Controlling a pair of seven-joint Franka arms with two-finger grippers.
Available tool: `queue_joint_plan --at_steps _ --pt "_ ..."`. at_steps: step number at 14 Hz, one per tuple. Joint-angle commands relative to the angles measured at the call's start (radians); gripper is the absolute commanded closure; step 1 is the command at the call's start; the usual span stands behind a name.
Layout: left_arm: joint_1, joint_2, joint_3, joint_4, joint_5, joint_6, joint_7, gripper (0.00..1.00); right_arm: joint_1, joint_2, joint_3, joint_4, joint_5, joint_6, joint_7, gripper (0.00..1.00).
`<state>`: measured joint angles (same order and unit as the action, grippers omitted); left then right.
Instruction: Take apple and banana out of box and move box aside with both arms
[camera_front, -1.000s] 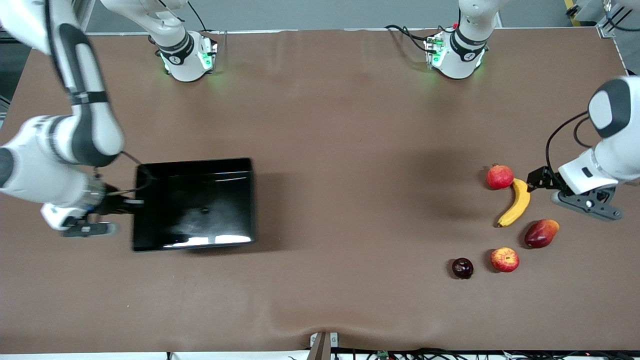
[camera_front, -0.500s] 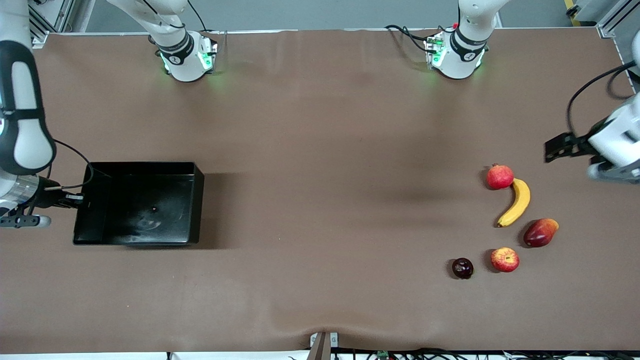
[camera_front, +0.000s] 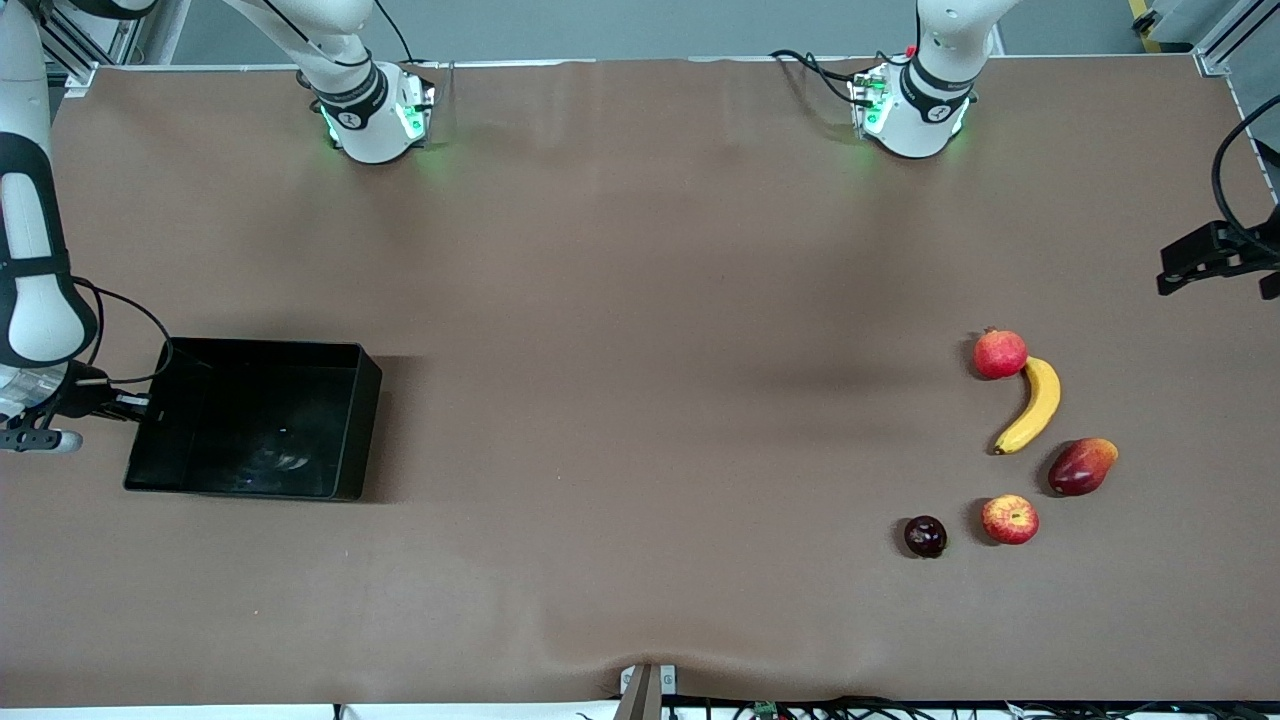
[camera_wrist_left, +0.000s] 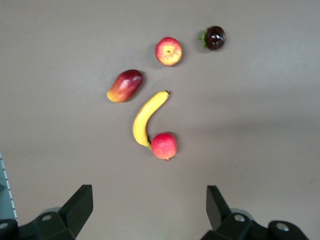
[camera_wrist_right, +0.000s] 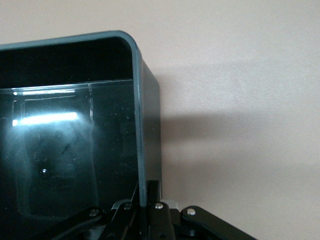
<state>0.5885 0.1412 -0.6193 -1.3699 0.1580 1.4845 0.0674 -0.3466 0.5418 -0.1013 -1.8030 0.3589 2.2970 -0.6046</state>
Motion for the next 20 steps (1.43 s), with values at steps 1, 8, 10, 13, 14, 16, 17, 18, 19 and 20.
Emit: queue_joint_plan --at_steps 1,8,10,13,14,16,17,18,19,20 --pt "0.007 -0.015 0.029 0.045 0.008 -0.015 0.003 0.0 -0.025 -0.005 0.023 0.016 0.031 -0.011 -0.03 0.91" --pt "-0.464 -0.106 0.514 -0.027 -0.08 -0.082 0.002 0.0 0.006 -0.061 0.023 0.024 0.014 -0.025 -0.047 0.0" --pt "-0.563 -0.144 0.61 -0.082 -0.106 -0.07 -0.012 0.0 0.047 -0.107 0.023 0.027 -0.033 -0.037 -0.037 0.0" --pt "-0.651 -0.208 0.65 -0.162 -0.109 -0.05 -0.081 0.0 0.101 -0.161 0.022 0.027 -0.078 -0.072 0.017 0.0" --pt "-0.67 -0.221 0.652 -0.182 -0.109 -0.047 -0.122 0.0 0.127 -0.181 0.02 0.031 -0.095 -0.094 0.058 0.0" --pt "-0.661 -0.221 0.641 -0.184 -0.123 -0.043 -0.129 0.0 0.179 -0.235 0.025 0.037 -0.181 -0.163 0.203 0.0" --pt "-0.661 -0.221 0.644 -0.186 -0.144 -0.041 -0.129 0.0 0.213 -0.264 0.026 0.04 -0.217 -0.203 0.279 0.0" --pt "-0.659 -0.219 0.644 -0.184 -0.143 -0.041 -0.127 0.0 0.242 -0.293 0.026 0.041 -0.231 -0.236 0.337 0.0" --pt "-0.658 -0.216 0.647 -0.182 -0.144 -0.041 -0.121 0.0 0.267 -0.325 0.025 0.039 -0.235 -0.276 0.385 0.0" --pt "-0.656 -0.213 0.648 -0.181 -0.146 -0.043 -0.115 0.0 0.293 -0.356 0.025 0.039 -0.239 -0.321 0.432 0.0"
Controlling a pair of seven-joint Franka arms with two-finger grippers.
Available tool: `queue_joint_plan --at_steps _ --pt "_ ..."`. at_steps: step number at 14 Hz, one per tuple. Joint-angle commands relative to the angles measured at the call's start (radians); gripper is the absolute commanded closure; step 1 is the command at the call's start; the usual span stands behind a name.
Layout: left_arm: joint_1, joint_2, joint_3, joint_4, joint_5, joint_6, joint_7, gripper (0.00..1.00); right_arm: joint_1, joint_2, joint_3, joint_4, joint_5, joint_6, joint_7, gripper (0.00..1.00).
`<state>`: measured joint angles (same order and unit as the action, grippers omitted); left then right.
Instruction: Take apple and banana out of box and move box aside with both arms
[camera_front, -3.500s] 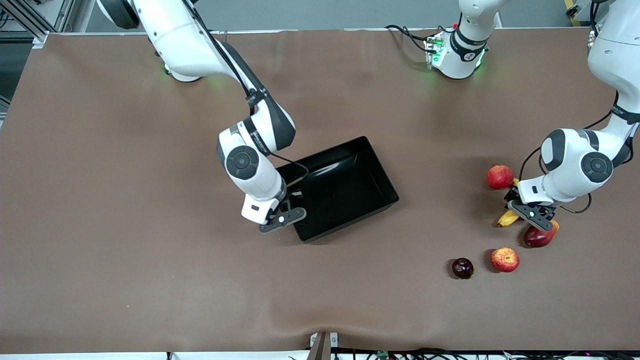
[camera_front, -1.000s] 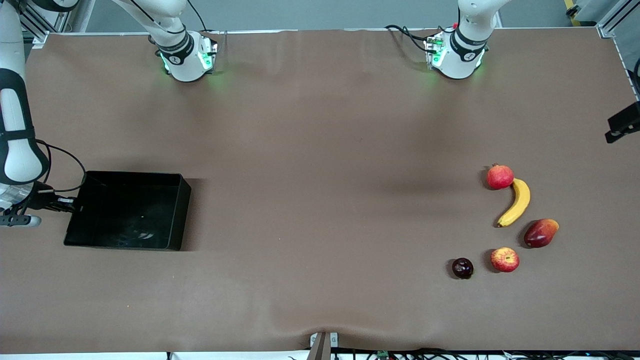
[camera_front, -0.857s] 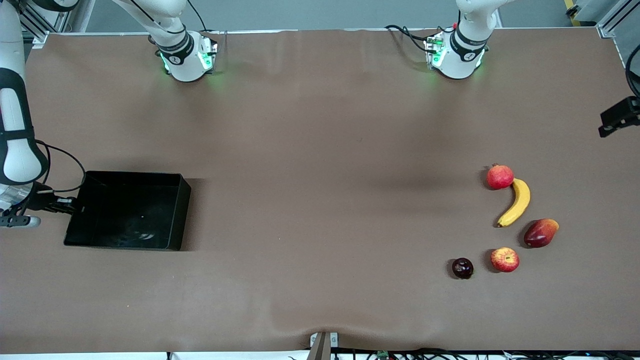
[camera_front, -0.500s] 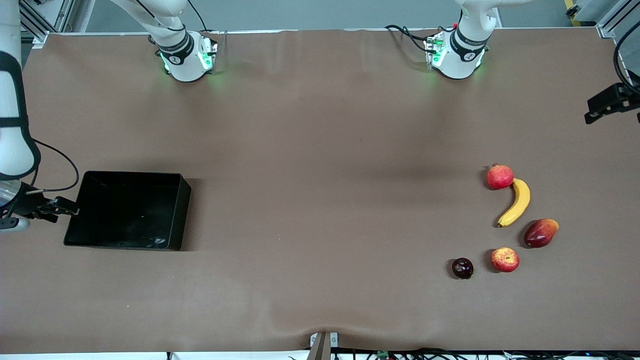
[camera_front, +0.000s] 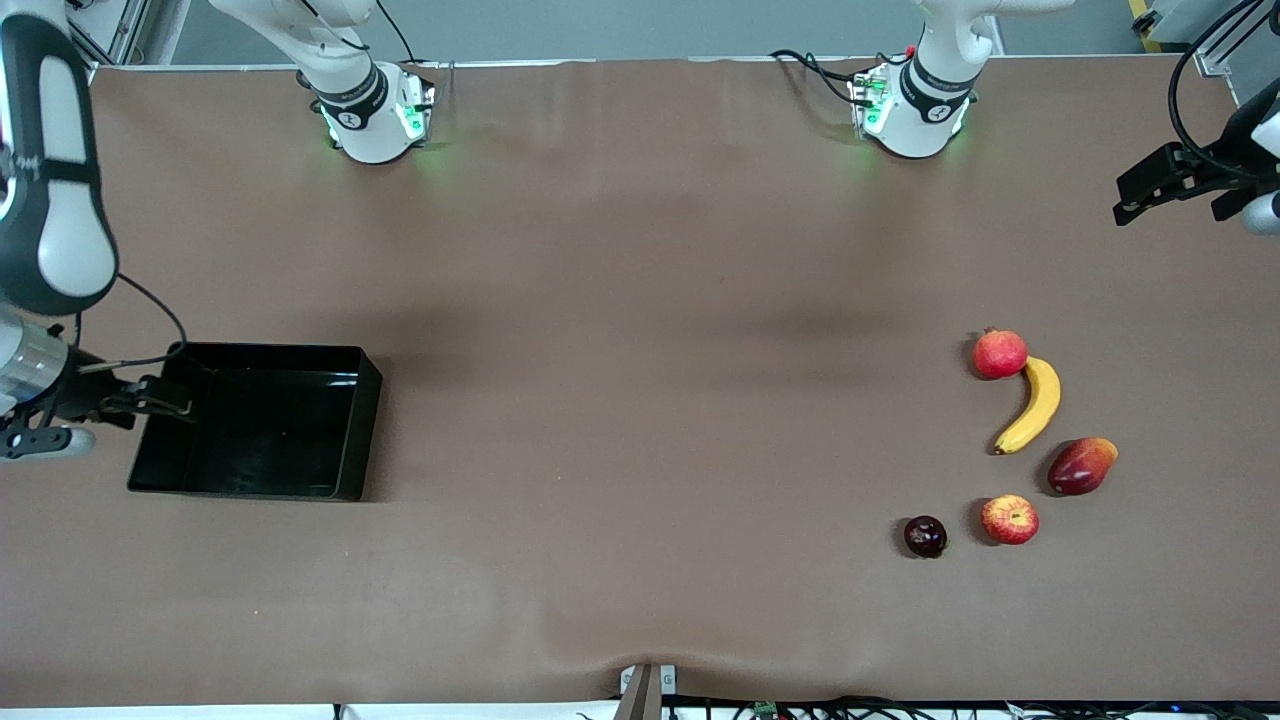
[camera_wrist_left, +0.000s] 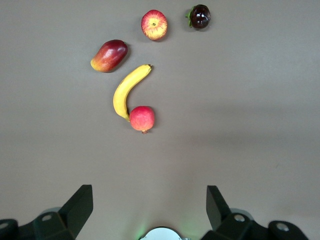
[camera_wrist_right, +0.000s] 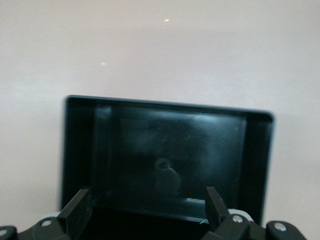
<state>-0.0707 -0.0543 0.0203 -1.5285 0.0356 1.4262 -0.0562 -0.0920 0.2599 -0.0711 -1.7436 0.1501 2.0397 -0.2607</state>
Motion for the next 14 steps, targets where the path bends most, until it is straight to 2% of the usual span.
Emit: queue_joint_plan --at_steps 1,4,6,8,10,14 --pt "0.002 -0.016 0.009 -0.021 -0.023 0.016 0.009 0.0 0.061 -0.105 -0.004 -0.022 -0.059 -0.096 0.136 0.0" --pt "0.002 -0.001 0.01 0.016 -0.025 0.016 -0.001 0.0 0.174 -0.21 0.001 -0.016 -0.158 -0.226 0.321 0.0" --pt "0.005 0.005 0.012 0.037 -0.023 0.016 0.001 0.0 0.207 -0.252 0.002 0.033 -0.161 -0.356 0.388 0.0" --pt "0.005 0.008 0.019 0.038 -0.016 0.01 0.001 0.0 0.201 -0.251 -0.006 0.129 -0.164 -0.433 0.361 0.0" --pt "0.003 0.025 0.027 0.039 -0.014 0.008 0.001 0.0 0.138 -0.249 0.008 0.165 -0.15 -0.452 0.295 0.0" --pt "0.002 0.027 0.026 0.039 -0.023 0.008 -0.004 0.0 0.046 -0.258 0.091 0.216 -0.147 -0.575 0.278 0.0"
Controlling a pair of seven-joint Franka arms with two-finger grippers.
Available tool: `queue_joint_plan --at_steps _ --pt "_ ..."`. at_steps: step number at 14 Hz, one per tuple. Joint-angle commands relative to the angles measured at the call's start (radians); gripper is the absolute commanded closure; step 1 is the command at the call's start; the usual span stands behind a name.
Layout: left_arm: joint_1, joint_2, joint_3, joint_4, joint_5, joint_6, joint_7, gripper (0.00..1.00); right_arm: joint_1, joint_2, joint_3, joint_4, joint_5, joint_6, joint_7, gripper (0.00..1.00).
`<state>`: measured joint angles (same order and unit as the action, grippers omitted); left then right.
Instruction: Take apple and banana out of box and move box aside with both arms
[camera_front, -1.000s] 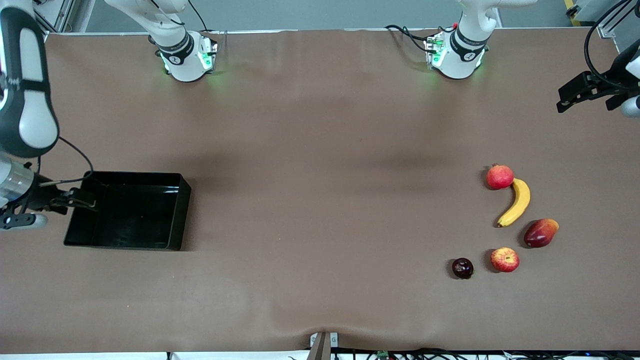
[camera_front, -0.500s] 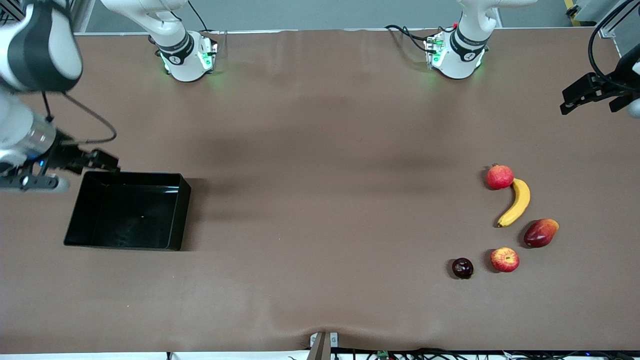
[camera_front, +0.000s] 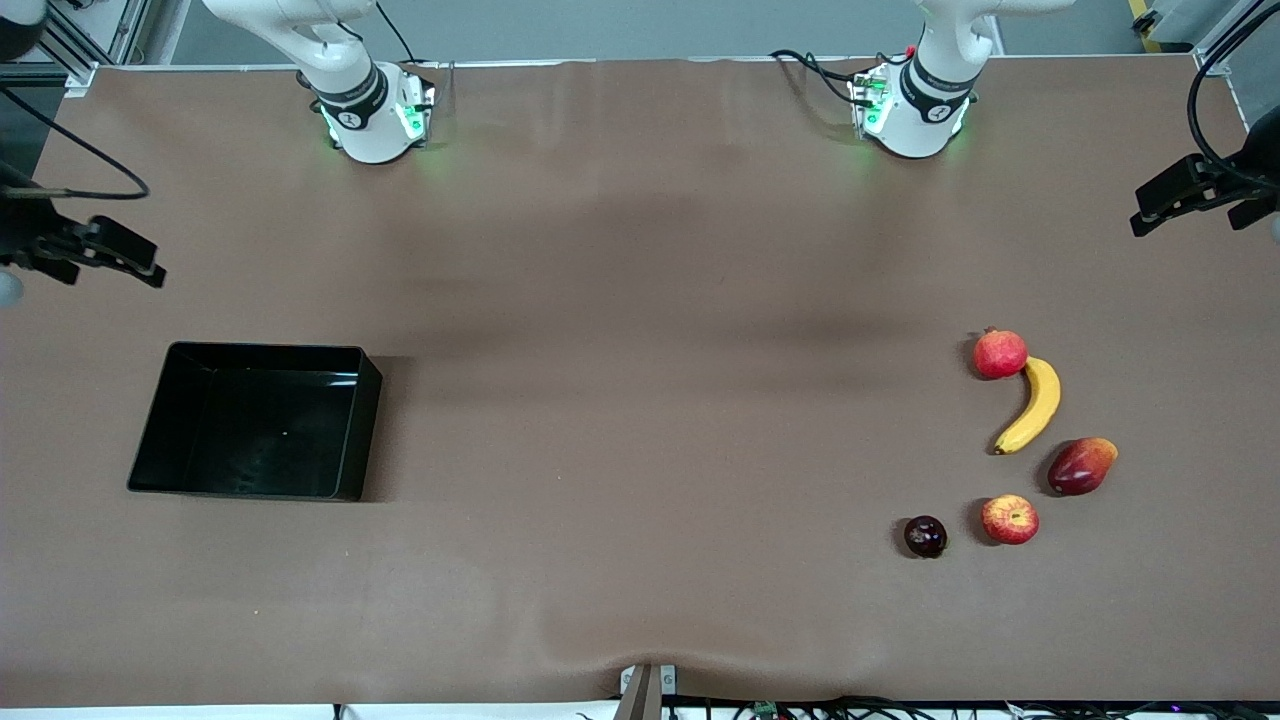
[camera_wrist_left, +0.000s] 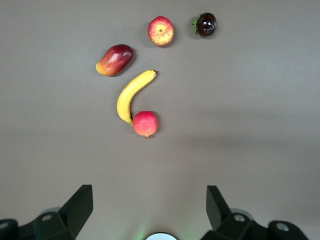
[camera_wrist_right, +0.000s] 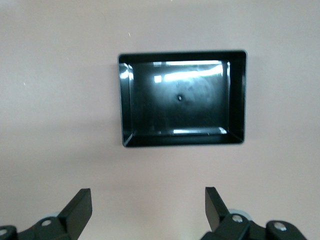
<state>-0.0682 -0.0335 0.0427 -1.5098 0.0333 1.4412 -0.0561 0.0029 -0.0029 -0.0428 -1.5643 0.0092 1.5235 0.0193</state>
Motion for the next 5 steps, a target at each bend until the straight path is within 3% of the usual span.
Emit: queue_joint_plan --at_steps 1,5 --pt "-0.002 0.006 0.003 0.02 -0.021 -0.005 -0.004 0.0 -0.072 -0.014 0.093 0.036 -0.006 -0.078 -0.001 0.0" --pt "-0.005 0.006 0.002 0.02 -0.02 -0.005 0.001 0.0 -0.072 -0.04 0.095 0.03 -0.008 -0.069 0.002 0.0"
